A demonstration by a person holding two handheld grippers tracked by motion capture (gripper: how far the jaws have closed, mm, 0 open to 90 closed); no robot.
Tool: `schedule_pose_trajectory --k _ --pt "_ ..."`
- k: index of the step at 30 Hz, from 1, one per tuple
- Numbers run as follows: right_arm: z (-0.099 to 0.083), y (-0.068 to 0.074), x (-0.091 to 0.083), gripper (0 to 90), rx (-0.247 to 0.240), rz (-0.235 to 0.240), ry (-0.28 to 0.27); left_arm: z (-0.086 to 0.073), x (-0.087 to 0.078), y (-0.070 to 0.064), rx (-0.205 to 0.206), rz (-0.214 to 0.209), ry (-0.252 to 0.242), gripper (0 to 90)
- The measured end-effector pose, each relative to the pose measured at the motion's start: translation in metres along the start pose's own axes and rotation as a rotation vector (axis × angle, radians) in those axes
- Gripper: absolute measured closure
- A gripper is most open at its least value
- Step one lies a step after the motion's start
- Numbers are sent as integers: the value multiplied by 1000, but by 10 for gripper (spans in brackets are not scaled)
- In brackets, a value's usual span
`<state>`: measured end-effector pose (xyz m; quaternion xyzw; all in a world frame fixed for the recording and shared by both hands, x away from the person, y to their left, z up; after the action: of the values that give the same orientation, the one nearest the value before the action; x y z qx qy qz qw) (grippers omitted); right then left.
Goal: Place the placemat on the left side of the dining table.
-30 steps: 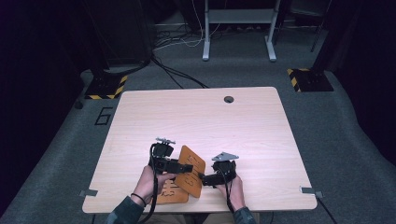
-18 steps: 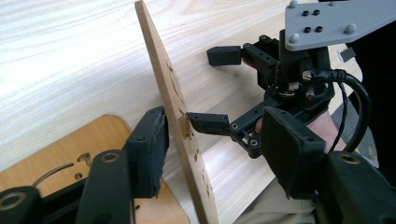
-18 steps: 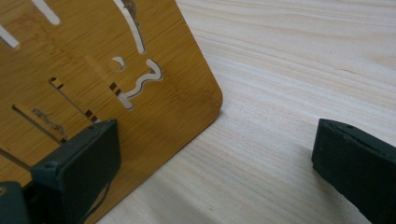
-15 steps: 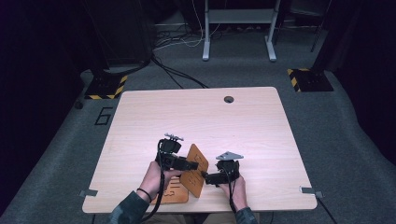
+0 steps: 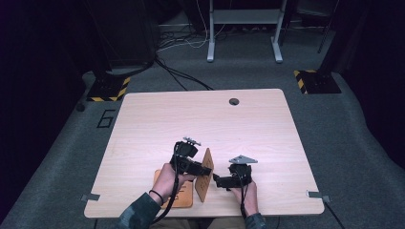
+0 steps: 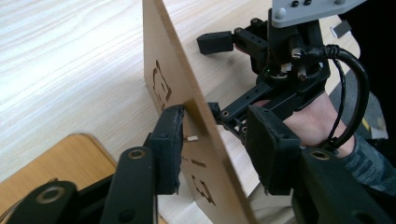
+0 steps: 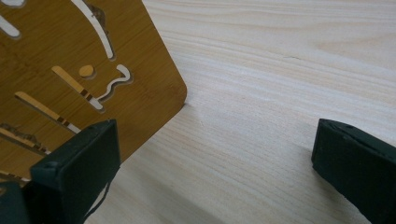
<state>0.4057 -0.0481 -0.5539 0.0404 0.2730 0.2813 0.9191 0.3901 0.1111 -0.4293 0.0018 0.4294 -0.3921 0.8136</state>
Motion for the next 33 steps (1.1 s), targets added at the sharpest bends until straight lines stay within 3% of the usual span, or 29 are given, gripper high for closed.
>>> schedule_pose_trajectory --k 5,10,18,24,29,33 --pt "-1 -1 -2 4 6 -15 1 5 8 -9 26 -8 12 618" --pt "-2 -10 -9 2 28 -29 -12 9 18 -23 83 -12 37 664" --pt "-3 -17 -15 1 49 -49 -17 17 25 -35 192 57 52 747" --pt "-4 -22 -19 1 55 -66 -26 26 22 -30 268 141 44 851" --pt "-5 -24 -20 1 37 -91 -25 30 22 -20 281 132 40 862" --pt "-4 -30 -22 4 -16 -146 -19 34 18 -13 286 140 26 863"
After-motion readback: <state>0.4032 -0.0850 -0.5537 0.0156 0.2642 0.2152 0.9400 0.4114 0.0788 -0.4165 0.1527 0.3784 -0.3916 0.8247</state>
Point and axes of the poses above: each handheld gripper's, and its own axes: x roughly forward along the jaws, z roughly out of its top, y roughly to its left, the point moved 4 cm from there along x, roughly forward along the jaws, and after that the axes turned 10 degrees about -y, right-handed, at the moved point
